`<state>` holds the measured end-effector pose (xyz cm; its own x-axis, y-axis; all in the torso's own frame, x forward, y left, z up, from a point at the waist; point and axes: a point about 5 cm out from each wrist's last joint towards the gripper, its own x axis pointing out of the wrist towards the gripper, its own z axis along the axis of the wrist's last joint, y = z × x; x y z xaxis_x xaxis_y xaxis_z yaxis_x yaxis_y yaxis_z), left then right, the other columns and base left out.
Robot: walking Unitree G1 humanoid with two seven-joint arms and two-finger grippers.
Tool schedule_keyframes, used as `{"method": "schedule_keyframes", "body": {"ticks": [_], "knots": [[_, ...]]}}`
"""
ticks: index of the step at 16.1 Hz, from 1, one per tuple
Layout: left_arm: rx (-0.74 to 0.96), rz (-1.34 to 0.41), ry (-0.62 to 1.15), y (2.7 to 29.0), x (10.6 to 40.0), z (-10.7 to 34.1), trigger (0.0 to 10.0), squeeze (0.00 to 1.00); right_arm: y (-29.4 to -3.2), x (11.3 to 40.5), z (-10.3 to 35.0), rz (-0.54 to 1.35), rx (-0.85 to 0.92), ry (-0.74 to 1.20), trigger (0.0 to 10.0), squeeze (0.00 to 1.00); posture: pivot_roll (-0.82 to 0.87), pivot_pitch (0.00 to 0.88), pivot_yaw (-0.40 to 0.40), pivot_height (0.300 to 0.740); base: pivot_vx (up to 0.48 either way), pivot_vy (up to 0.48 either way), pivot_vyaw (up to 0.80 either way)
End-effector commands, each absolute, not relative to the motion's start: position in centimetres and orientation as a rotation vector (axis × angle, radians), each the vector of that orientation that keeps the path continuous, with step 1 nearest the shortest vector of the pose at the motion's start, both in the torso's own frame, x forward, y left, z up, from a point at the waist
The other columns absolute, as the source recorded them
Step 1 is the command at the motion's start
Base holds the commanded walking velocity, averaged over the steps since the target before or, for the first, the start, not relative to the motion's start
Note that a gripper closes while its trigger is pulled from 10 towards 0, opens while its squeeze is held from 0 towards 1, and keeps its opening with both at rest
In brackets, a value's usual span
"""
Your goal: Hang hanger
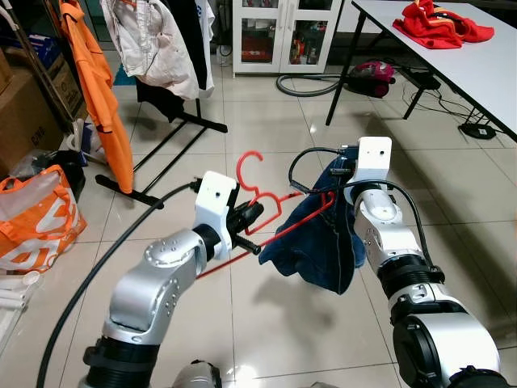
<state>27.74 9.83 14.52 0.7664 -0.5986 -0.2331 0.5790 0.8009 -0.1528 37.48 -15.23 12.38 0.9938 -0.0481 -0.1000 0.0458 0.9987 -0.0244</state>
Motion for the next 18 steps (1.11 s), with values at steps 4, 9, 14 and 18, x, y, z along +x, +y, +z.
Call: {"method": "schedule_keyframes", "body": {"ticks": [4,9,14,18], "knots": [[0.012,-0.730,0.258,9.1,26.9,15.6,10.0,0.00,-15.6,38.0,13.6,-0.069,-0.034,0.052,10.0,0.00,0.06,0.040,-0.054,0.740,0.000,0.000,0.00],[0.075,-0.711,0.234,9.2,27.2,15.9,10.0,0.00,-15.2,38.1,13.7,-0.069,-0.010,0.052,10.0,0.00,0.07,0.047,-0.048,0.740,0.000,0.000,0.00],[0.204,-0.490,0.123,7.8,29.5,15.0,10.0,0.00,-13.7,37.8,14.3,-0.071,0.076,0.044,10.0,0.00,0.04,0.056,-0.045,0.740,0.000,0.000,0.00],[0.209,-0.358,-0.052,8.3,30.6,16.8,10.0,0.00,-14.1,37.6,14.4,-0.105,0.112,0.066,10.0,0.00,0.03,0.054,-0.047,0.740,0.000,0.000,0.00]]}}
